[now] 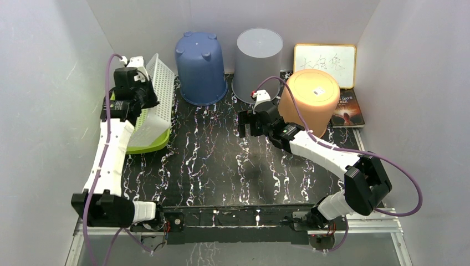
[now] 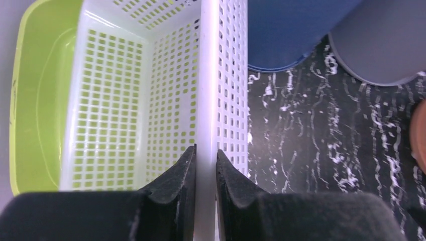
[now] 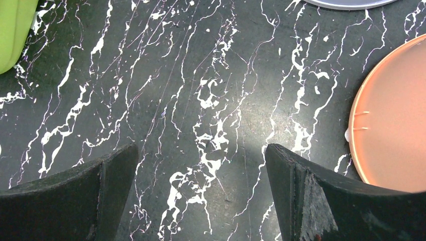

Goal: Turn the large container upside down

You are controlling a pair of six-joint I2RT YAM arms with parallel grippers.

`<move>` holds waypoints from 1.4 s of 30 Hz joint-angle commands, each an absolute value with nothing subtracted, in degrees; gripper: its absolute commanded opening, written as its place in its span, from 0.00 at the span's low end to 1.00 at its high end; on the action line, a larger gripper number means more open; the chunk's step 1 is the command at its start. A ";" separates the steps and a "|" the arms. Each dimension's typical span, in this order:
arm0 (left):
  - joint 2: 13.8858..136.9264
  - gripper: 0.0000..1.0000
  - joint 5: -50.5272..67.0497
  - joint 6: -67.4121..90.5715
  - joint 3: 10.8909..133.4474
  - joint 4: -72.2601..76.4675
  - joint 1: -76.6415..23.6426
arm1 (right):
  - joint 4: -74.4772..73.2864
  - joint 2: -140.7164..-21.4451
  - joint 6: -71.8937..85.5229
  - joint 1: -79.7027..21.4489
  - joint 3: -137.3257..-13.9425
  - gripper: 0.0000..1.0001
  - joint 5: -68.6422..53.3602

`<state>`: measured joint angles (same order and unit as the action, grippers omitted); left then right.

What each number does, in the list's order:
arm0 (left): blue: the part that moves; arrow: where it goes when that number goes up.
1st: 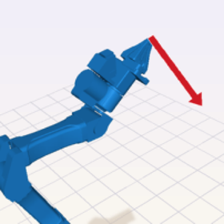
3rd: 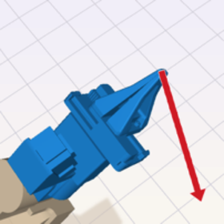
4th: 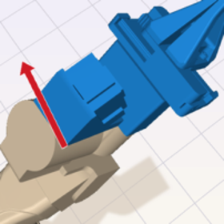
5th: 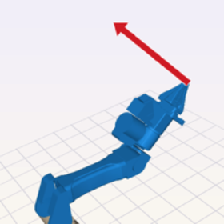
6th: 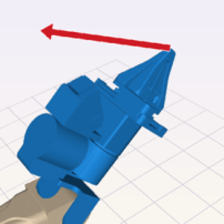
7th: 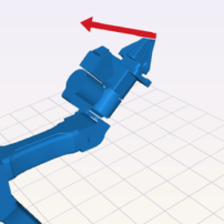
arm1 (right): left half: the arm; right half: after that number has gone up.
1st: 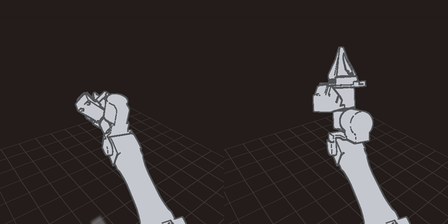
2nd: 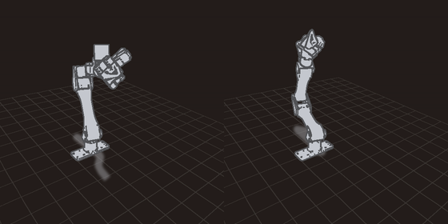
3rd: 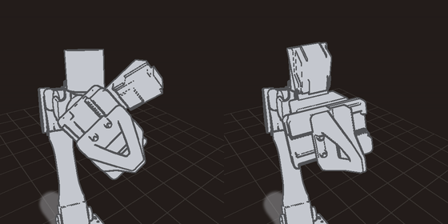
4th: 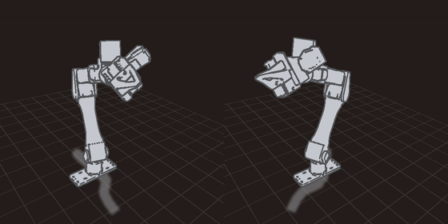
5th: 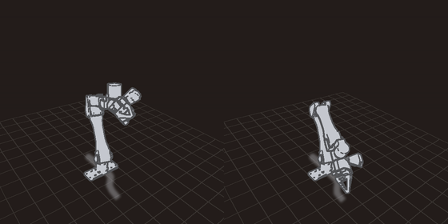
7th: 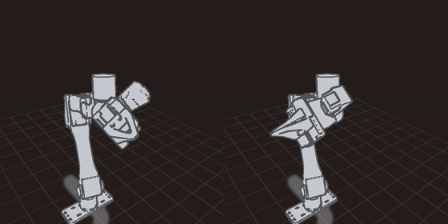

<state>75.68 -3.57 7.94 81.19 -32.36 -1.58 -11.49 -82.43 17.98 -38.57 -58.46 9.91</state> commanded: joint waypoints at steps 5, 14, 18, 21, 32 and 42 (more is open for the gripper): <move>64.56 0.00 -0.34 7.69 89.10 -39.71 -1.80 | -11.36 -78.90 15.00 -38.38 -63.53 0.98 9.66; 57.55 0.00 21.55 20.09 87.92 -35.53 -1.76 | -14.33 -76.49 15.30 -36.06 -68.15 0.98 9.35; 53.50 0.00 32.00 28.25 79.36 -27.04 -1.80 | -14.78 -76.32 15.62 -34.13 -70.74 0.98 8.23; 50.86 0.00 34.53 33.03 75.00 -22.02 -1.76 | -14.68 -75.59 16.21 -32.06 -72.08 0.98 8.12; 42.42 0.00 36.98 56.44 51.81 3.43 -1.76 | -15.26 -76.16 17.42 -25.05 -77.67 0.98 4.85; 44.50 0.00 41.10 69.83 35.10 24.07 -1.84 | -14.95 -76.98 17.22 -24.23 -78.28 0.98 4.10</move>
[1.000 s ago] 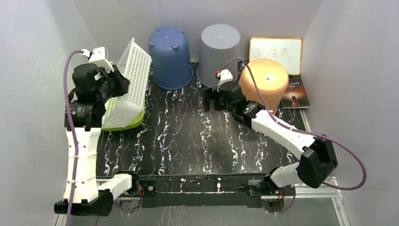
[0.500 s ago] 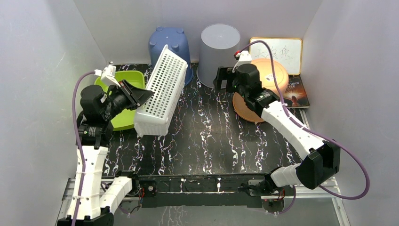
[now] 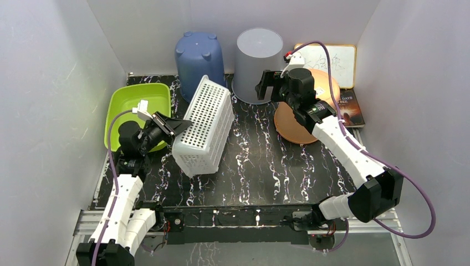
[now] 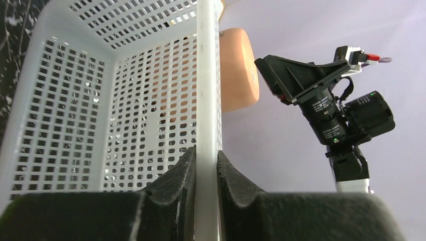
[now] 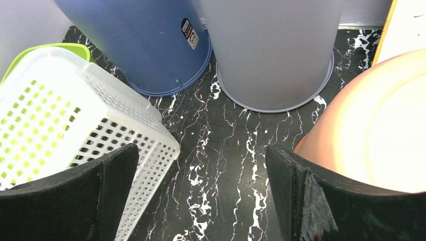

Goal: Turn the large container upside down

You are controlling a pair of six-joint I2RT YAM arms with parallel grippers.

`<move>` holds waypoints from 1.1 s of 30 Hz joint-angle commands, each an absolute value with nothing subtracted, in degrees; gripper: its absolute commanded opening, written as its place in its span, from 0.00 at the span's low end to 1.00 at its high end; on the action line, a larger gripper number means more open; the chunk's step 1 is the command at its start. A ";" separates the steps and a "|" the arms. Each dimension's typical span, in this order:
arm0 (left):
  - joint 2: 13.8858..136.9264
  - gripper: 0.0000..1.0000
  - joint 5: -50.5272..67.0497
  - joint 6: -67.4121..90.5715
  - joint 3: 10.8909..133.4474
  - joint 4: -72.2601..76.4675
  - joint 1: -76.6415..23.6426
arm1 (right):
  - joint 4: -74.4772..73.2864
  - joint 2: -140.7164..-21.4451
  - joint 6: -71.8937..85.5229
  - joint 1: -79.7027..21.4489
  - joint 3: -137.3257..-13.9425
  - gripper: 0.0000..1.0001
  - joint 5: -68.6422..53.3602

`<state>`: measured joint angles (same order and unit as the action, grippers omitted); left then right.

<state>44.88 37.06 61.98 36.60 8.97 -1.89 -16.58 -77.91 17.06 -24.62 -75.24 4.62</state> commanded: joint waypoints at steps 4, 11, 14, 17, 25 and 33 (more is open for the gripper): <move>46.28 0.00 41.59 75.36 31.56 32.12 -2.16 | -14.55 -77.59 17.19 -24.09 -77.91 0.98 3.89; 52.15 0.00 39.90 82.28 25.27 45.65 -6.19 | -13.41 -78.46 17.42 -23.97 -76.66 0.98 3.53; 54.62 0.00 38.52 80.89 23.79 46.03 -8.43 | -13.23 -78.74 17.39 -23.92 -76.49 0.98 3.48; 55.75 0.00 37.86 77.41 23.82 42.39 -9.37 | -12.87 -78.84 17.38 -23.77 -76.24 0.98 3.32; 55.70 0.00 32.19 61.14 24.82 21.70 -9.40 | -11.72 -79.54 17.51 -23.64 -74.82 0.98 2.10; 58.96 0.00 24.21 49.86 25.17 8.76 -9.46 | -10.37 -79.89 17.93 -23.55 -72.56 0.98 0.65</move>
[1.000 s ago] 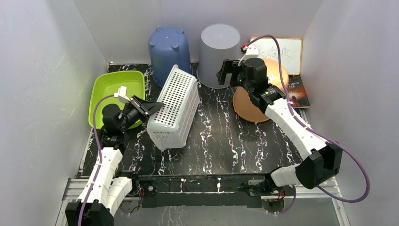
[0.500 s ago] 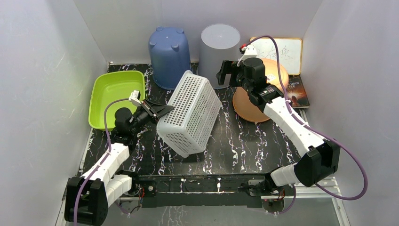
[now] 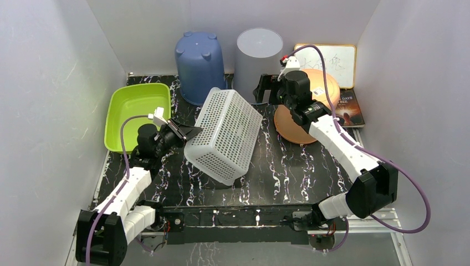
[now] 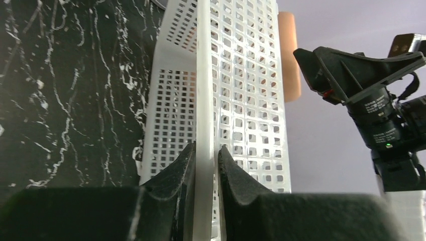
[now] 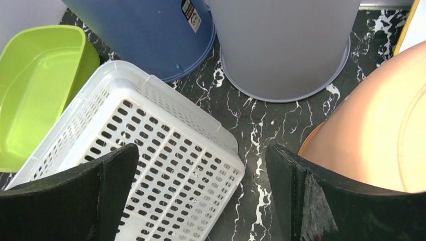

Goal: Turn the large container upside down

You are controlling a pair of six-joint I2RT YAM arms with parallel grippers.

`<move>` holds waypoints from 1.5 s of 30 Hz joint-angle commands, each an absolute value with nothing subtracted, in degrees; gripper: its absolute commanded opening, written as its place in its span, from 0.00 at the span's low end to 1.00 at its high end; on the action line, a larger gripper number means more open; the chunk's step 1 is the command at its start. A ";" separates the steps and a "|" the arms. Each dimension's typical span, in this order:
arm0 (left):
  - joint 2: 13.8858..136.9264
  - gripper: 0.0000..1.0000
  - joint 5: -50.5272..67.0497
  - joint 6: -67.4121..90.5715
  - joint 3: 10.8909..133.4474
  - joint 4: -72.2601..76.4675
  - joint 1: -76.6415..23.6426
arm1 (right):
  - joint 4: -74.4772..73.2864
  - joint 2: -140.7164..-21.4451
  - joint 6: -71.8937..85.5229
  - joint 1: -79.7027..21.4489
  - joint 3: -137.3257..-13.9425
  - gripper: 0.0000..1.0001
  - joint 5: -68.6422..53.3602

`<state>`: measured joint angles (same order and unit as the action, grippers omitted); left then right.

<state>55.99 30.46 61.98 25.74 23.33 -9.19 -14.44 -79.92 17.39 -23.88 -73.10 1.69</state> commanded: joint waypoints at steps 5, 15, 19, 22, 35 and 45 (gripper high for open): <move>62.96 0.01 19.63 45.27 26.79 3.86 -9.48 | -10.04 -79.57 18.09 -23.51 -71.50 0.98 0.25; 69.63 0.05 14.90 41.18 26.48 3.70 -9.45 | -9.68 -79.10 18.25 -23.42 -69.84 0.98 0.16; 71.32 0.09 13.43 39.91 27.27 3.30 -10.60 | -9.56 -79.10 18.41 -23.45 -69.40 0.98 0.00; 70.73 0.15 11.99 37.90 29.79 0.36 -11.46 | -9.58 -79.06 18.38 -23.47 -69.26 0.98 0.00; 72.51 0.58 -4.71 16.44 60.52 -25.92 -19.96 | -9.37 -79.79 18.13 -23.44 -68.13 0.98 -1.98; 81.98 0.65 -25.76 7.57 62.45 -23.17 -19.00 | -9.62 -79.24 18.12 -23.46 -67.29 0.98 -2.73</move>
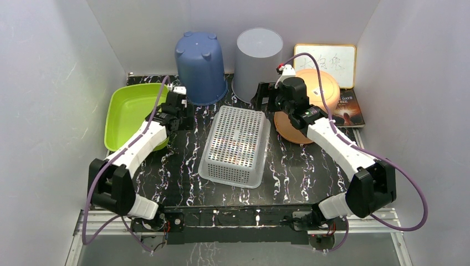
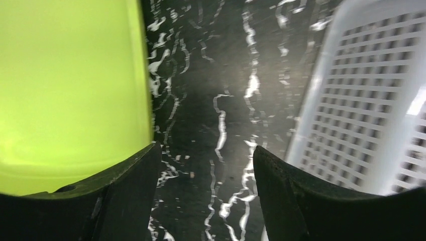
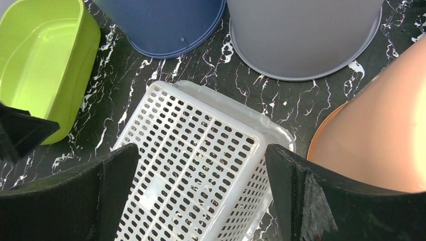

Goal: Turn the large container upside down

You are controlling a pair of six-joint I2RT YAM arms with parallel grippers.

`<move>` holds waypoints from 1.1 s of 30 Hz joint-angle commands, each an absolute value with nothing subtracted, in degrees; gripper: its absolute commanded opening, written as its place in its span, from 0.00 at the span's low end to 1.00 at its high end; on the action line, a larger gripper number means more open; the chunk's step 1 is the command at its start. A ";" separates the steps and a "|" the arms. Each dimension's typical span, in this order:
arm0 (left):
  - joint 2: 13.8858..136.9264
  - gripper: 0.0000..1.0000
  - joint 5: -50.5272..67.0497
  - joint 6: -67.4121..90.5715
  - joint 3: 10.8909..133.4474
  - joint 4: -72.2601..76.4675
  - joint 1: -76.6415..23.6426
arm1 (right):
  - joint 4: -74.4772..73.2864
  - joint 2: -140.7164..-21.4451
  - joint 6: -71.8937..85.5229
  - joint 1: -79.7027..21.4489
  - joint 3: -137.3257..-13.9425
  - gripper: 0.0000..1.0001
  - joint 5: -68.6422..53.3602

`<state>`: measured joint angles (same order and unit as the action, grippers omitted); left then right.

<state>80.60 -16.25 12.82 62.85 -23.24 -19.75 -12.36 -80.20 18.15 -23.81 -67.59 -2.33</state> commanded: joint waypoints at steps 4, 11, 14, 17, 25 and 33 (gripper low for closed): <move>83.34 0.65 -28.71 7.05 61.99 -21.16 -17.12 | -9.67 -79.19 17.88 -23.43 -66.69 0.98 -2.34; 86.34 0.64 -24.88 7.80 61.11 -21.69 -11.52 | -8.70 -79.15 17.87 -23.33 -64.95 0.98 -2.45; 89.71 0.61 -24.29 8.71 62.71 -24.36 -11.50 | -8.13 -79.02 17.95 -23.38 -64.24 0.98 -2.61; 91.87 0.55 -23.83 9.86 63.61 -25.58 -11.45 | -7.79 -78.80 17.93 -23.35 -63.62 0.98 -2.57; 92.68 0.15 -22.41 11.82 62.87 -26.60 -11.63 | -7.47 -77.62 17.00 -22.86 -61.73 0.98 -1.91; 91.20 0.00 -22.14 12.20 60.81 -28.24 -12.24 | -7.30 -76.74 16.87 -22.46 -60.94 0.98 -2.11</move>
